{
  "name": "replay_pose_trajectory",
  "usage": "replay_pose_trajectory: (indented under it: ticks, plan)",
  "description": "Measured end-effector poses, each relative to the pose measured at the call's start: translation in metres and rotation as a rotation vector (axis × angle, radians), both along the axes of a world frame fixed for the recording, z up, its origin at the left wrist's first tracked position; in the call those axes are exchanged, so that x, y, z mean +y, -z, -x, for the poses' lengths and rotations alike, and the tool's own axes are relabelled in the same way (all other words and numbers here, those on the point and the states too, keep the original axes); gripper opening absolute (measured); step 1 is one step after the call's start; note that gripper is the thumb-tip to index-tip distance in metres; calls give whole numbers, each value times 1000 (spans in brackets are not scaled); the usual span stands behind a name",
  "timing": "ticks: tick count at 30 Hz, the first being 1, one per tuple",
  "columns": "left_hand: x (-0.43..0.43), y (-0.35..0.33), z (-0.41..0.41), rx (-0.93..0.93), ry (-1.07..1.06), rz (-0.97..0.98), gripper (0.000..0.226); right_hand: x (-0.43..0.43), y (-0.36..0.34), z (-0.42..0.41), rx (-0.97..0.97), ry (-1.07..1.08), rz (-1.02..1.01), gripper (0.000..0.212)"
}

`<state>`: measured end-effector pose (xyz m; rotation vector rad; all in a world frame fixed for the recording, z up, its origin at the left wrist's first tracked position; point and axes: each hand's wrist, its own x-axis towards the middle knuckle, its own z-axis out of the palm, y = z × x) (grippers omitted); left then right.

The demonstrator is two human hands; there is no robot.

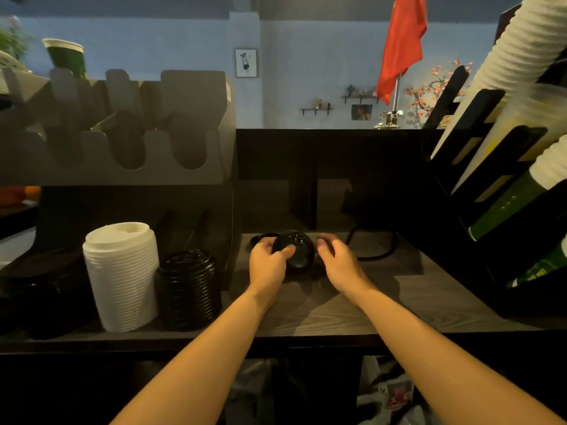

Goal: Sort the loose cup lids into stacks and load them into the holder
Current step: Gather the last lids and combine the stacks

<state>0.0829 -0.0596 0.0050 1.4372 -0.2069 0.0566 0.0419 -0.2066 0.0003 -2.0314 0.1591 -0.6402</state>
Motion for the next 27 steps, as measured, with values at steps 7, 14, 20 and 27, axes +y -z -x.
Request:
replay_pose_trajectory:
  ticks: [7, 14, 20, 27]
  plan:
    - [-1, -6, -6, 55, -372, 13, 22, 22, -6, -33, 193, -21, 896, 72]
    - [0, -6, -14, 124, -419, 103, 41, 26, -8, -66, 280, -93, 945, 52]
    - [-3, -8, -16, 153, -432, 49, 32, 27, -10, -55, 277, 20, 785, 50]
    - [-3, -8, -16, 182, -410, 66, 31, 15, -6, -52, 218, 105, 881, 32]
